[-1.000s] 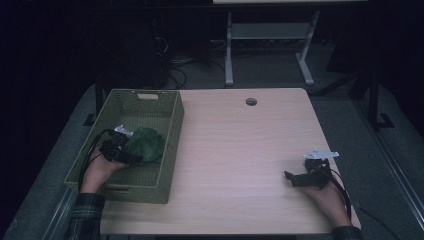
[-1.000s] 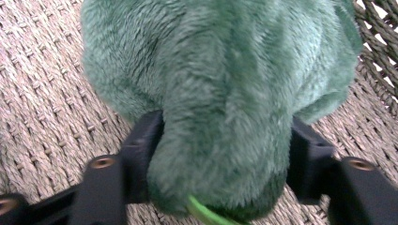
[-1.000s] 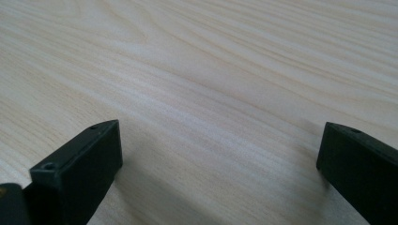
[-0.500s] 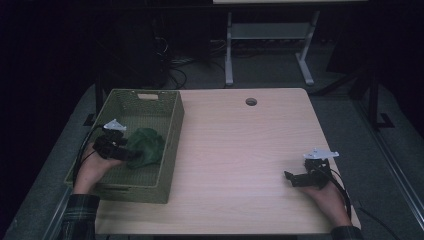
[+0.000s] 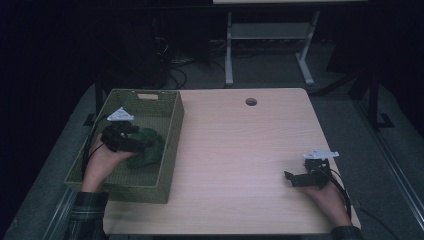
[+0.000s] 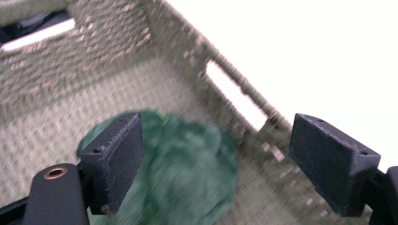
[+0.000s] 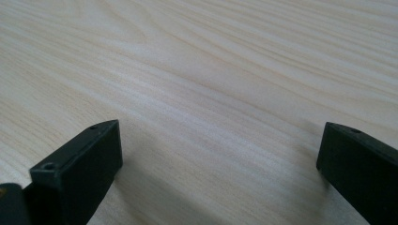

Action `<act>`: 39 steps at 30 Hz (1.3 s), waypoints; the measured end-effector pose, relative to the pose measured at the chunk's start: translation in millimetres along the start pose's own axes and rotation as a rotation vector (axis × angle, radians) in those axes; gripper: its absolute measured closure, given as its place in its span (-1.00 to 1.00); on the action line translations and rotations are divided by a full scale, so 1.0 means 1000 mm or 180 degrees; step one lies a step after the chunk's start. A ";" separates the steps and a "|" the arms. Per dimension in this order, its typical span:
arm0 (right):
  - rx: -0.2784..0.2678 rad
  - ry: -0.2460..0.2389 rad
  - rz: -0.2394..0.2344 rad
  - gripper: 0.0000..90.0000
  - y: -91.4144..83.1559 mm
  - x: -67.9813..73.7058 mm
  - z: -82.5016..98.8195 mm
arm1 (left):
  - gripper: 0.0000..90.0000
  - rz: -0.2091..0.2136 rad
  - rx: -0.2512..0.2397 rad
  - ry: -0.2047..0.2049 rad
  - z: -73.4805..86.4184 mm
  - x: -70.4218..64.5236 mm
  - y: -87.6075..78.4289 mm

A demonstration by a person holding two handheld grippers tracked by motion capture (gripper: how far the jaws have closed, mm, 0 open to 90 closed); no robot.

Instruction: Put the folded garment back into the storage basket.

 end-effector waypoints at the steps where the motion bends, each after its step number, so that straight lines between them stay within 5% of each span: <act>1: 0.0000 0.0001 0.0000 -0.99 0.000 0.000 0.000 | -0.61 0.0003 -0.0053 0.0011 -0.004 -0.003 0.000; 9: -0.0001 -0.0001 0.0000 -1.00 0.000 0.000 0.000 | -0.61 0.0199 -0.0223 0.0117 -0.031 -0.039 0.010; 21: 0.0000 -0.0005 -0.0001 -1.00 0.000 0.000 0.000 | -0.61 0.0527 -0.0386 0.0218 -0.055 -0.104 0.048; 31: 0.0001 -0.0006 -0.0002 -1.00 0.000 0.000 0.000 | -0.61 0.0587 -0.0342 0.0432 -0.056 -0.148 0.086; 39: 0.0001 -0.0001 0.0001 -1.00 0.000 0.000 0.000 | -0.61 0.0569 -0.0294 0.0540 -0.043 -0.161 0.117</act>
Point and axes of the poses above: each handheld gripper's, and its own axes: y roughly forward along the jaws, z roughly out of its underside, x roughly to its left, the point moved 5 cm from there along y, roughly forward along the jaws, and after that the axes turned 2 degrees about -z, right-handed, at the moved point
